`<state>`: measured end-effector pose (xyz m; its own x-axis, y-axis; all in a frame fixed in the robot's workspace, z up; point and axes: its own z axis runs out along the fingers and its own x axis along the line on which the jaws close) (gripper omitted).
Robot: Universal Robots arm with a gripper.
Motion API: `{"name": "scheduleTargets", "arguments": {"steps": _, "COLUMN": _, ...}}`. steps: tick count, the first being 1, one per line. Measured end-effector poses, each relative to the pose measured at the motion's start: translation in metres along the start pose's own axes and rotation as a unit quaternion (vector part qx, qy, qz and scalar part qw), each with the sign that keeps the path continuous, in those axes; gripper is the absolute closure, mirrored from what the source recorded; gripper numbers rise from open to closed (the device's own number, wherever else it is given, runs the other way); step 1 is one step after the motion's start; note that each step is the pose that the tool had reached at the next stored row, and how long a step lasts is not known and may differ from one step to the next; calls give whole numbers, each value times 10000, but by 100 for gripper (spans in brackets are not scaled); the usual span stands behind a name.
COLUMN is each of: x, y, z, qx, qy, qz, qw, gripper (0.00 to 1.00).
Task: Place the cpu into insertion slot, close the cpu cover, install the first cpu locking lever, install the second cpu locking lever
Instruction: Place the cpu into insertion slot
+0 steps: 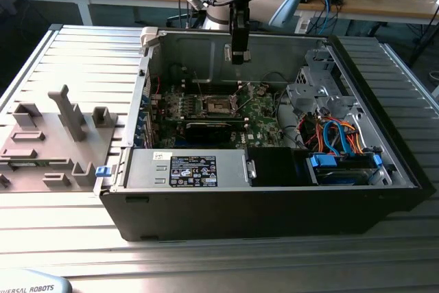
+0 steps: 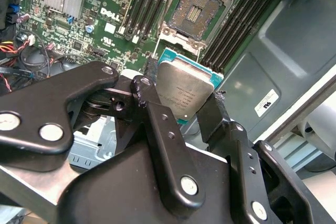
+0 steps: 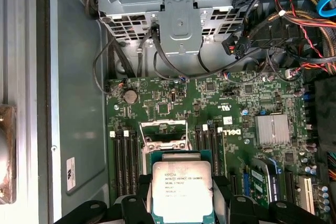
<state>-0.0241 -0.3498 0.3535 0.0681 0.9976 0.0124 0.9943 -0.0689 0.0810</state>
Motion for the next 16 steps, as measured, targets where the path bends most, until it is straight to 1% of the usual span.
{"name": "scheduleTargets", "arguments": {"steps": 16, "x": 0, "y": 0, "z": 3, "qx": -1, "qy": -9, "qz": 64, "qw": 10000, "gripper": 46}}
